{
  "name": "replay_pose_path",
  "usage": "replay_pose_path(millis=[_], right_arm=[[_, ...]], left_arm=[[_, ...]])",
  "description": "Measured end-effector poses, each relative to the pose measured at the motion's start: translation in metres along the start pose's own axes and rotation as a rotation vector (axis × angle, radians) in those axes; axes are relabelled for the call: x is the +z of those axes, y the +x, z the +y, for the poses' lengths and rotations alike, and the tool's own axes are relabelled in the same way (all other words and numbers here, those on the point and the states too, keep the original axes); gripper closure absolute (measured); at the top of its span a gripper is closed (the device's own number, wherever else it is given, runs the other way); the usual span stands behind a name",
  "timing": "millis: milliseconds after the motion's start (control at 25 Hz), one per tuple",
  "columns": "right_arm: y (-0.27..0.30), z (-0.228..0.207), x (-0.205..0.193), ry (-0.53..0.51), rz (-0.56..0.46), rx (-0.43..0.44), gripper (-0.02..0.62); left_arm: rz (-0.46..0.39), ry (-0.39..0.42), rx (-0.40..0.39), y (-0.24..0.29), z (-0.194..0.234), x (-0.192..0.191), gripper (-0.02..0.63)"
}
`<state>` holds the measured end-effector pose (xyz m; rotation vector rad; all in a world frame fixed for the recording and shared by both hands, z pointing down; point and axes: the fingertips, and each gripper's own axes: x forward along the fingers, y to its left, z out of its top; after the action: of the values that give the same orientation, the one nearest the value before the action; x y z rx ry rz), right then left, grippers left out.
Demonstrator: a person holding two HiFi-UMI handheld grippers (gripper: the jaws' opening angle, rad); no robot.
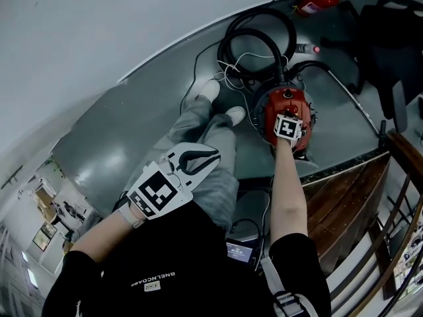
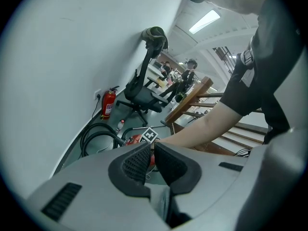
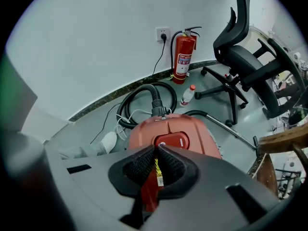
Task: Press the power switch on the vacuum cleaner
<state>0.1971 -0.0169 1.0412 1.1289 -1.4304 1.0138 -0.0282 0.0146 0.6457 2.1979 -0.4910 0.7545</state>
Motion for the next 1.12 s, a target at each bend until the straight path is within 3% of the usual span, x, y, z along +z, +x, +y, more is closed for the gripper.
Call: replay_pose_path(millis=[520, 760, 1120], right_arm=[[-0.045, 0.012, 0.023, -0.005, -0.035, 0.033, 0.568], [-0.099, 0.028, 0.033, -0.026, -0.062, 0.048, 0.568], [-0.2, 0.06, 0.071, 0.005, -0.174, 0.114, 0.568]], left_arm=[[-0.052, 0.014, 0.021, -0.012, -0.002, 0.017, 0.591], [-0.089, 0.048, 0.011, -0.026, -0.013, 0.035, 0.591], [-0.149, 0.159, -0.011, -0.058, -0.025, 0.081, 0.591]])
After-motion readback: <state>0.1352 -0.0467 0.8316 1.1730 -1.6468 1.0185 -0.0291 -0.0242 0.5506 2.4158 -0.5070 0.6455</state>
